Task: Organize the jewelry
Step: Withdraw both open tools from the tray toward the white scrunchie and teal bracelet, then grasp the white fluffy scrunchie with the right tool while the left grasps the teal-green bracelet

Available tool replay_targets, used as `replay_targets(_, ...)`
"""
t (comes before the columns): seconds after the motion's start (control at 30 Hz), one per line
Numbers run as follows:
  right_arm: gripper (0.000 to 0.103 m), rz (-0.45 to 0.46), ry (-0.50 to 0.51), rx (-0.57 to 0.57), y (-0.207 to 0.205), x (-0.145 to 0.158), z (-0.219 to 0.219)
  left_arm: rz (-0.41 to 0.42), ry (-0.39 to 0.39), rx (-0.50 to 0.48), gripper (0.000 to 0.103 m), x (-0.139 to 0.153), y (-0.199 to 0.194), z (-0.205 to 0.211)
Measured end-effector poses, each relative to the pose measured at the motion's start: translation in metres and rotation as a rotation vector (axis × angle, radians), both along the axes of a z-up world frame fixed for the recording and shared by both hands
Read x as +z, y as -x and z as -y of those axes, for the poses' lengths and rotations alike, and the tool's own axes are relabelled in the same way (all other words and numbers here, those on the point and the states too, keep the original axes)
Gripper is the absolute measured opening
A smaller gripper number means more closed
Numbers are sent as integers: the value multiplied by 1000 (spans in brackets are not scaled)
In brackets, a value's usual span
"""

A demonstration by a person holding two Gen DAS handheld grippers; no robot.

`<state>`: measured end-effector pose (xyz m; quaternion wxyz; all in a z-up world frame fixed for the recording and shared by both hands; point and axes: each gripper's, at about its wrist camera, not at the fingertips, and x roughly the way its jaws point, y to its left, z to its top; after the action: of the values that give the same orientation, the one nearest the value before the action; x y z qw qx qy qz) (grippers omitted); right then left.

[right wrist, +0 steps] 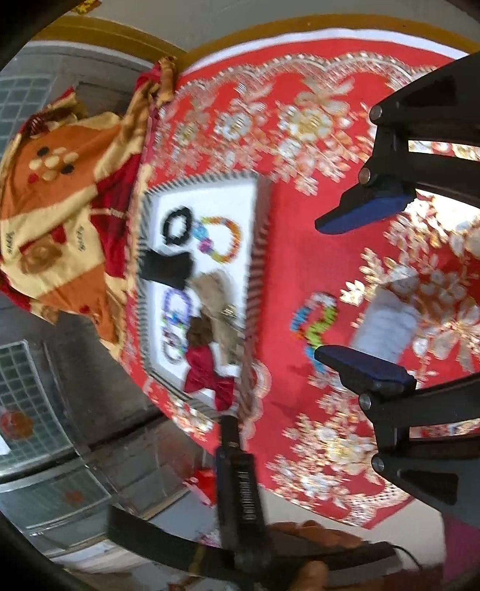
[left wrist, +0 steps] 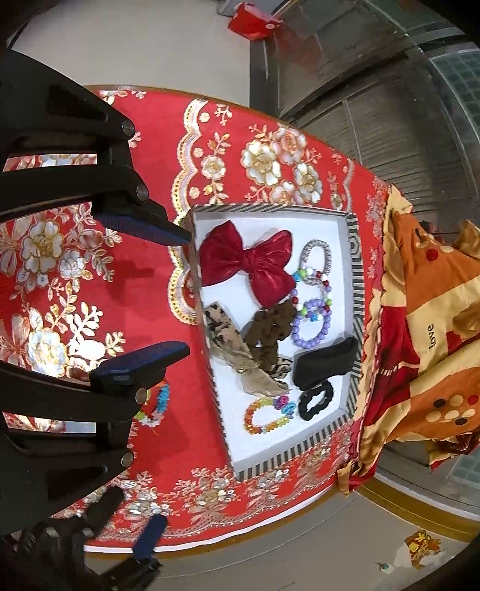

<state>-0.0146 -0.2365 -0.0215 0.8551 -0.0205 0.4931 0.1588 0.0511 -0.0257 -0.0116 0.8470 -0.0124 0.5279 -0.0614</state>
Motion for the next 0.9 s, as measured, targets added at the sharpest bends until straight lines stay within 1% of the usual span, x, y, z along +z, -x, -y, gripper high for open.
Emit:
replay_targets(0.2, 60, -61, -40, 91, 24, -24, -8, -95, 56, -36, 53, -23, 4, 0)
replay_targets(0.3, 62, -52, -24, 166, 31, -33, -18, -121, 66, -56, 53, -30, 7, 6)
replay_targets(0.33, 66, -47, -6, 193, 31, -36, -23, -128, 67, -66, 53, -31, 7, 8)
replay_targets(0.37, 67, -44, 8, 208, 29, -40, -26, -134, 67, -75, 53, -33, 7, 11)
replay_targets(0.5, 66, -83, 12, 229, 16, -57, -28, -157, 67, -118, 53, -37, 8, 23)
replay_targets(0.53, 59, -98, 10, 238, 15, -62, -27, -164, 63, -129, 53, -39, 8, 27)
replay_targets(0.57, 41, -106, 11, 244, 15, -66, -27, -168, 59, -135, 54, -41, 8, 29)
replay_targets(0.6, 38, -111, 22, 243, 15, -70, -26, -175, 52, -147, 54, -43, 7, 33)
replay_targets(0.63, 34, -107, 13, 242, 16, -71, -23, -182, 43, -156, 54, -46, 6, 37)
replay_targets(0.67, 26, -104, -11, 240, 17, -70, -19, -187, 35, -160, 54, -49, 4, 40)
replay_targets(0.73, 22, -106, -22, 231, 20, -67, -13, -199, 31, -162, 54, -54, 0, 46)
replay_targets(0.8, 22, -103, -22, 214, 24, -65, -2, -206, 28, -168, 54, -59, -6, 52)
replay_targets(0.9, 22, -130, -25, 185, 28, -65, 15, -216, 15, -191, 54, -66, -13, 65)
